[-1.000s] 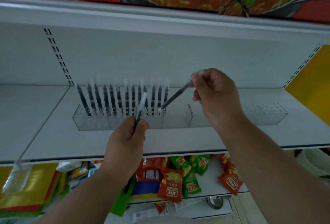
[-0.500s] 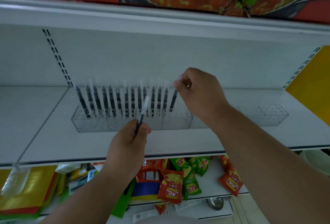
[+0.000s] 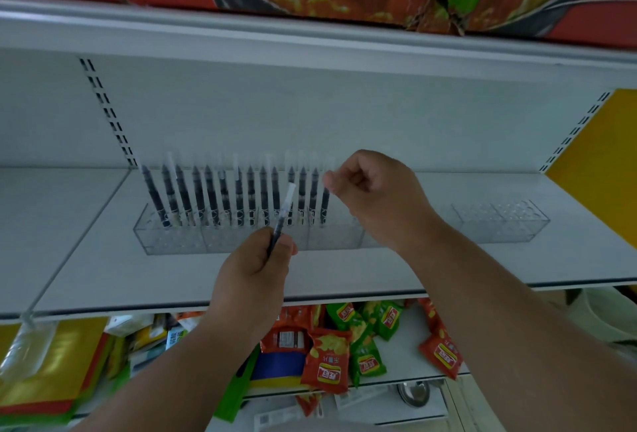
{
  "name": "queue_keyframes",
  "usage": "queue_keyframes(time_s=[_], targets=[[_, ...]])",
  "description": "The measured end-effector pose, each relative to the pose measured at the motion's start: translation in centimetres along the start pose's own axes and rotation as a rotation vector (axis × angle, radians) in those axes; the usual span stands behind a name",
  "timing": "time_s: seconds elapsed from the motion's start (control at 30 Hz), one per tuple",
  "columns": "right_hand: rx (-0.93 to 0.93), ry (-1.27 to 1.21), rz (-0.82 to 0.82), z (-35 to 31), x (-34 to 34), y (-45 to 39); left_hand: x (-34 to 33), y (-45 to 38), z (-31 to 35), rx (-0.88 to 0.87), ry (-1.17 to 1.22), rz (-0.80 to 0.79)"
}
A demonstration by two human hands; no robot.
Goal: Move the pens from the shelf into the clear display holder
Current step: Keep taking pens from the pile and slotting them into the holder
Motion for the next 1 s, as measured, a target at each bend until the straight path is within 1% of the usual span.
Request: queue_keyframes(time_s=[0.1,0.17,0.23,0.3,0.33,0.4,0.43,0.5,0.57,0.63,0.7,0.8,0.93,1.0], targets=[[0.021,-0.154,-0.154,-0.4,-1.6,0.4,-1.3,-0.2,1.4,-0.049,-0.119,-0.079],[0.032,-0.317,-0.176,-0.4,-1.8,0.7,-1.8,-0.3,2.4,-0.083,-0.194,-0.119],[0.033,-0.454,-0.131,-0.2,-1.3,1.0,-1.7,-0.5,3.2,-0.109,-0.276,-0.143],[0.029,-0.525,-0.036,0.4,-0.3,1.3,-1.2,-0.6,3.6,-0.11,-0.436,-0.135],[0.028,-0.546,0.024,0.7,0.4,1.5,-0.7,-0.7,3.7,-0.109,-0.532,-0.097],[0.024,-0.558,0.134,1.3,1.4,1.6,0.4,-0.5,4.0,-0.148,-0.732,0.046],[0.02,-0.543,0.176,1.6,1.8,1.6,0.8,-0.5,4.1,-0.189,-0.803,0.111],[0.026,-0.445,0.246,1.8,2.4,1.6,0.8,-0.7,3.9,-0.278,-0.905,0.158],[0.06,-0.272,0.299,1.6,3.3,1.6,0.2,-1.0,3.5,-0.312,-0.989,0.125],[0.113,-0.116,0.307,1.2,4.0,1.4,-0.5,-1.3,2.7,-0.285,-1.021,0.052],[0.15,-0.005,0.287,1.0,4.4,0.9,-0.8,-1.6,1.7,-0.247,-1.046,0.0],[0.168,0.103,0.197,0.8,4.2,0.1,-0.7,-1.7,0.9,-0.237,-1.091,-0.018],[0.157,0.186,0.043,1.1,2.6,-1.1,-0.7,-1.9,0.9,-0.255,-1.102,0.002],[0.158,0.184,0.01,1.4,1.7,-1.6,-0.7,-1.9,0.9,-0.261,-1.104,-0.001]])
Point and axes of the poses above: each hand's wrist, its own y-axis away from the middle knuckle, its own x-axis out of the back of the hand, z = x × y, the point moved 6 cm from there along -y, towards the middle knuckle, and after that the axes turned 15 degrees about -z, right-handed, at the moved point
